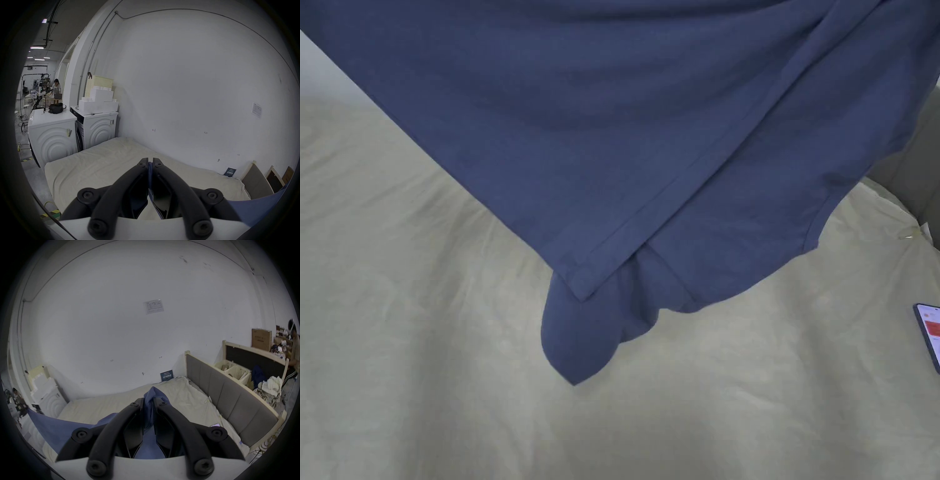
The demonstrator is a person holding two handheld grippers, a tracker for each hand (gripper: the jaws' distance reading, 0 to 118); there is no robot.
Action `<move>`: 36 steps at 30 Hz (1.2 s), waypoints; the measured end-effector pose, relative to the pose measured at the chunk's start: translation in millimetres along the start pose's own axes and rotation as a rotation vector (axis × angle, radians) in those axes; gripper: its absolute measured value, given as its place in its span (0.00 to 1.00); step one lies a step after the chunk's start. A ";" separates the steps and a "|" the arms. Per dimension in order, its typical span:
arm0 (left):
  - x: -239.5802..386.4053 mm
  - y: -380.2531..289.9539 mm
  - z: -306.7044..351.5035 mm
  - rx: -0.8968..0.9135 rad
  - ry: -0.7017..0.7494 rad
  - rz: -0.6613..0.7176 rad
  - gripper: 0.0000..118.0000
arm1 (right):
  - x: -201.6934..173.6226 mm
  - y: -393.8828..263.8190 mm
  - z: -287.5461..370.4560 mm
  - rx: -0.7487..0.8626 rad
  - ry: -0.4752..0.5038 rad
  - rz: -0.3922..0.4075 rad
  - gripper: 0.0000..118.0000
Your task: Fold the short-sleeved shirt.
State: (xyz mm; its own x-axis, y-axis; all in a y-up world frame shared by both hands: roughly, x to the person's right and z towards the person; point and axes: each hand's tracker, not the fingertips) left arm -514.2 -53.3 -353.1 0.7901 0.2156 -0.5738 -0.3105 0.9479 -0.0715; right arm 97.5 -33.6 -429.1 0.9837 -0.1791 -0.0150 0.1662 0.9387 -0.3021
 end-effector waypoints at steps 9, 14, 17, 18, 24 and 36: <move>90.2 -22.0 -118.4 -0.019 -0.004 -0.060 0.00 | -7.7 51.0 -124.3 0.134 -0.145 0.062 0.08; 128.3 -51.2 -164.7 -0.011 -0.045 -0.026 0.00 | 0.0 50.8 -167.0 0.188 -0.180 0.041 0.08; 142.2 -85.8 -190.5 -0.035 -0.056 -0.049 0.00 | 9.4 34.4 -191.7 0.190 -0.209 0.034 0.08; 145.3 -103.0 -197.4 -0.047 -0.051 -0.058 0.00 | 14.9 24.6 -201.5 0.186 -0.205 0.030 0.08; 140.6 -208.4 -230.7 -0.207 -0.045 -0.129 0.00 | 46.4 -50.6 -254.9 0.023 -0.225 0.056 0.08; 64.5 -392.7 -198.9 -0.548 -0.007 -0.236 0.00 | 91.1 -269.7 -232.1 -0.356 -0.243 0.001 0.08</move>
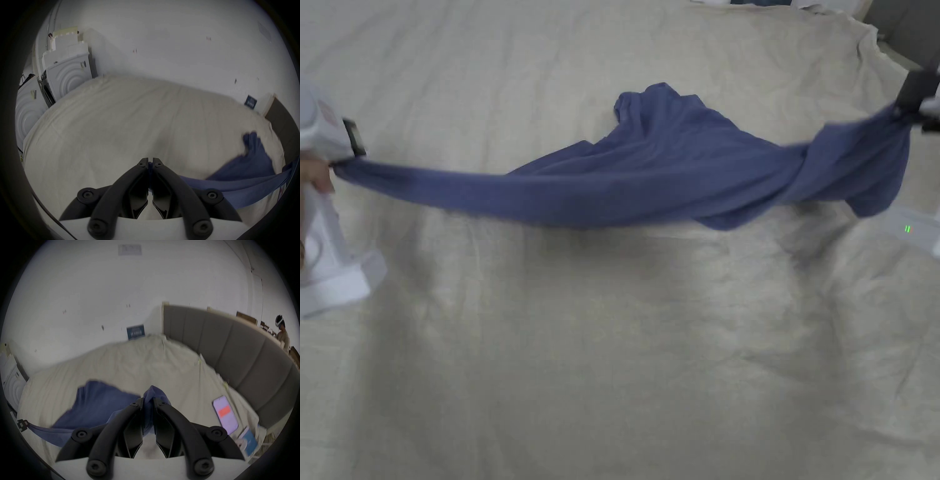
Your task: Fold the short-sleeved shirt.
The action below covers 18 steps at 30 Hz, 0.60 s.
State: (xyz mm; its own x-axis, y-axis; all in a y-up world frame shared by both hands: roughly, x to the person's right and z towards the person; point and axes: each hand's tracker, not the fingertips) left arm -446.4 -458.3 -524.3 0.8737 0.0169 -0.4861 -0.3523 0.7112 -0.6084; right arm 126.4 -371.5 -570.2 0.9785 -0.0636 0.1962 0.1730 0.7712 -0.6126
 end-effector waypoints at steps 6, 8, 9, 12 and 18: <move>-37.5 -66.7 38.5 -0.064 -0.038 0.001 0.00 | 44.2 -95.4 26.2 -0.101 0.020 0.004 0.08; -48.9 -85.6 55.6 -0.069 -0.063 0.046 0.00 | 60.7 -126.6 45.2 -0.137 0.027 -0.028 0.08; -52.8 -94.1 62.3 -0.069 -0.059 0.048 0.00 | 65.6 -137.3 56.5 -0.138 0.041 -0.042 0.08; -67.9 -117.0 86.6 -0.085 -0.041 0.029 0.00 | 83.5 -172.1 89.3 -0.158 0.059 -0.039 0.08; -116.6 -158.9 121.1 -0.111 -0.026 0.040 0.00 | 116.5 -222.7 150.2 -0.231 0.114 0.013 0.08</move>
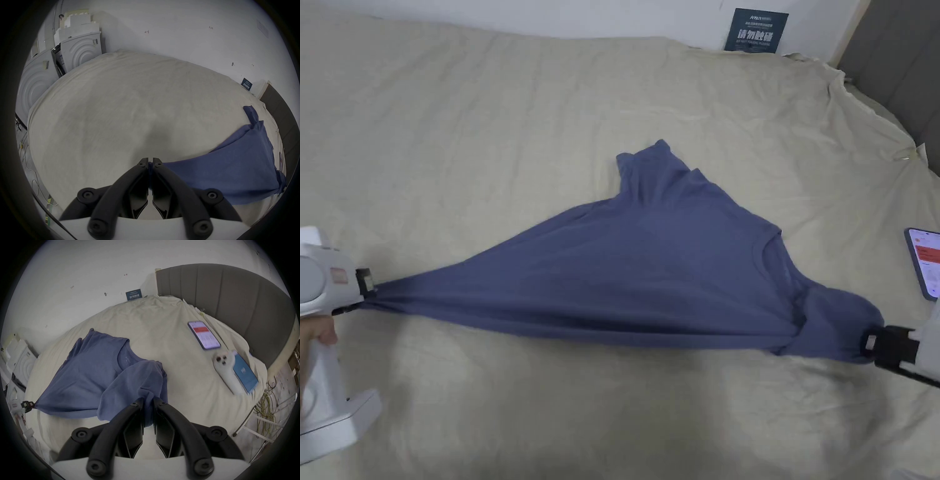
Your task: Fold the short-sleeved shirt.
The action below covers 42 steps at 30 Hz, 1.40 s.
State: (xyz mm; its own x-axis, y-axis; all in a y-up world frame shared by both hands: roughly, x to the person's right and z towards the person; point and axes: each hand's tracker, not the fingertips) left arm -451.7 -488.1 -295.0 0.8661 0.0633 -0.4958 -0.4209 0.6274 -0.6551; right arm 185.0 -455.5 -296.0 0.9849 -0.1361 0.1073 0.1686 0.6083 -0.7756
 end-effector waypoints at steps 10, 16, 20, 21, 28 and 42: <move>-54.5 -58.1 28.1 -0.055 0.027 0.191 0.13 | 14.6 -73.2 31.8 -0.072 0.067 0.057 0.08; -72.3 -38.8 46.2 -0.009 0.016 0.306 0.97 | 16.6 -73.2 44.5 -0.017 0.059 0.086 0.77; -64.5 -6.6 84.1 0.171 0.007 0.183 1.00 | 14.8 -39.6 81.4 0.138 -0.006 0.178 0.93; -59.4 1.9 95.2 0.212 0.016 0.151 1.00 | 12.3 -28.0 91.2 0.180 -0.015 0.190 0.93; -10.7 19.8 175.5 0.548 -0.048 0.026 1.00 | -25.2 27.3 147.1 0.572 0.005 0.222 0.96; 53.2 -55.0 202.9 0.726 -0.079 -0.159 0.33 | -80.9 -8.9 141.6 0.764 0.138 0.193 0.75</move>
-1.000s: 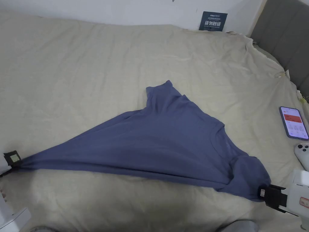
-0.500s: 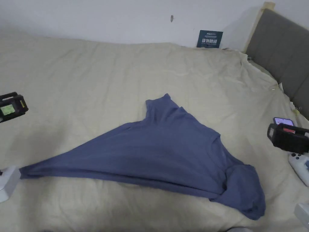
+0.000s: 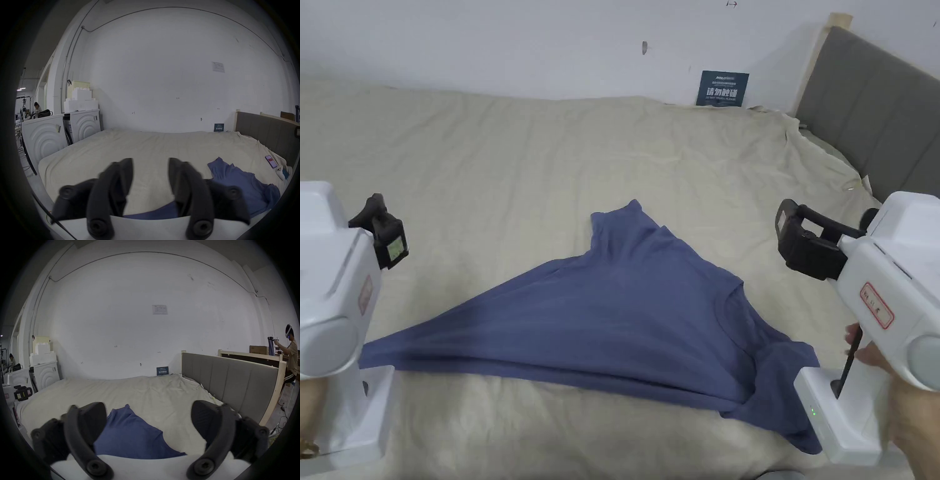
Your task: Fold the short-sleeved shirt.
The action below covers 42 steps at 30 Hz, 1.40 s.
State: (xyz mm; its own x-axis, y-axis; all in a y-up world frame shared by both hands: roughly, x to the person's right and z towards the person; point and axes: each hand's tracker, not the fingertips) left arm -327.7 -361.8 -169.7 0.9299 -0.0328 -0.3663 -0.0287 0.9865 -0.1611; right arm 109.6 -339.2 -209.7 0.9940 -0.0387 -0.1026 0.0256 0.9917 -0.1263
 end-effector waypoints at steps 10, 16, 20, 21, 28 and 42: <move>9.1 -12.2 -0.4 -0.041 -0.067 0.018 0.00 | -34.3 0.6 9.8 -0.018 0.000 -0.016 0.00; 10.7 -12.2 -2.8 -0.040 -0.073 0.019 0.00 | -18.8 3.2 -14.2 -0.041 -0.001 -0.011 0.00; 9.8 -9.5 -3.9 -0.048 -0.071 0.007 0.00 | -18.3 18.4 -52.5 -0.115 0.054 0.062 0.00; 10.4 -9.4 -3.7 -0.045 -0.069 0.000 0.00 | -17.5 22.4 -66.6 -0.134 0.072 0.076 0.00; 9.4 -5.8 -16.2 -0.043 -0.068 0.042 0.00 | -34.0 48.8 -191.1 -0.363 0.163 0.148 0.00; 5.1 -14.9 -74.6 -0.094 -0.023 0.086 0.00 | -86.8 -40.7 -392.4 -0.909 0.103 0.320 0.82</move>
State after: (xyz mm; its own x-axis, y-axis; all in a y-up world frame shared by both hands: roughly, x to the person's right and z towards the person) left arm -349.9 -388.6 -237.6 0.9306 0.0561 -0.3618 -0.1419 0.9662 -0.2154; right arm -19.5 -424.4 -582.8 0.9243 0.1633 -0.3450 -0.3797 0.4853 -0.7876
